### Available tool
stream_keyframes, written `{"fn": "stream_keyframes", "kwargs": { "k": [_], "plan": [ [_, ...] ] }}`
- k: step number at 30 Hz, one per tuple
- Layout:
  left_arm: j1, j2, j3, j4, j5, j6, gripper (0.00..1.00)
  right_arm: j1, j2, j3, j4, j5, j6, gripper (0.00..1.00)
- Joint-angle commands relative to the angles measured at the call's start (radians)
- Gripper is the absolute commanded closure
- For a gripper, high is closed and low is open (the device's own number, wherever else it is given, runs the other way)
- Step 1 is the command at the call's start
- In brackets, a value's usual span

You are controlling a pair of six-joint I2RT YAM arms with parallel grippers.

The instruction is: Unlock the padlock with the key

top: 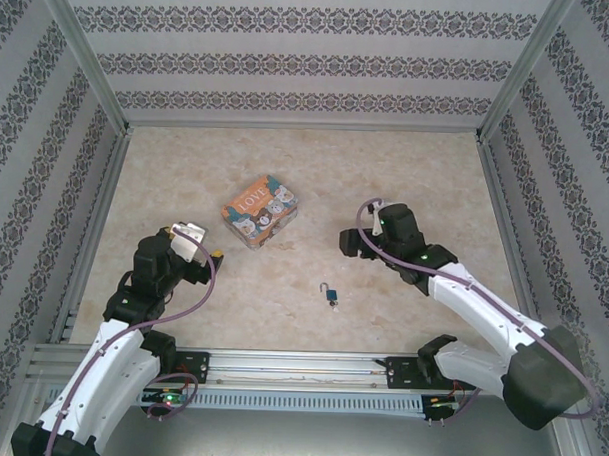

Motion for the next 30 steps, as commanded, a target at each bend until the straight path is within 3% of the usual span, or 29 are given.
{"fn": "stream_keyframes", "kwargs": {
  "k": [1, 4, 12, 18, 23, 30],
  "plan": [
    [0.007, -0.013, -0.018, 0.046, -0.031, 0.033, 0.01, -0.037, -0.057, -0.038, 0.055, 0.066, -0.029, 0.07],
    [0.006, -0.013, -0.023, 0.057, -0.042, 0.040, 0.01, -0.083, -0.096, -0.063, 0.075, 0.083, -0.038, 0.02],
    [0.007, -0.013, -0.030, 0.067, -0.060, 0.054, 0.01, -0.238, -0.202, -0.103, 0.096, 0.116, -0.123, 0.02],
    [0.007, -0.014, -0.035, 0.072, -0.066, 0.056, 0.01, -0.324, -0.249, -0.156, 0.134, 0.189, -0.273, 0.02],
    [0.007, -0.013, -0.035, 0.073, -0.083, 0.063, 0.01, -0.390, -0.259, -0.291, 0.303, 0.155, -0.360, 0.02],
    [0.007, -0.013, -0.042, 0.080, -0.080, 0.061, 0.01, -0.455, -0.201, -0.434, 0.554, 0.059, -0.356, 0.02]
  ]
}}
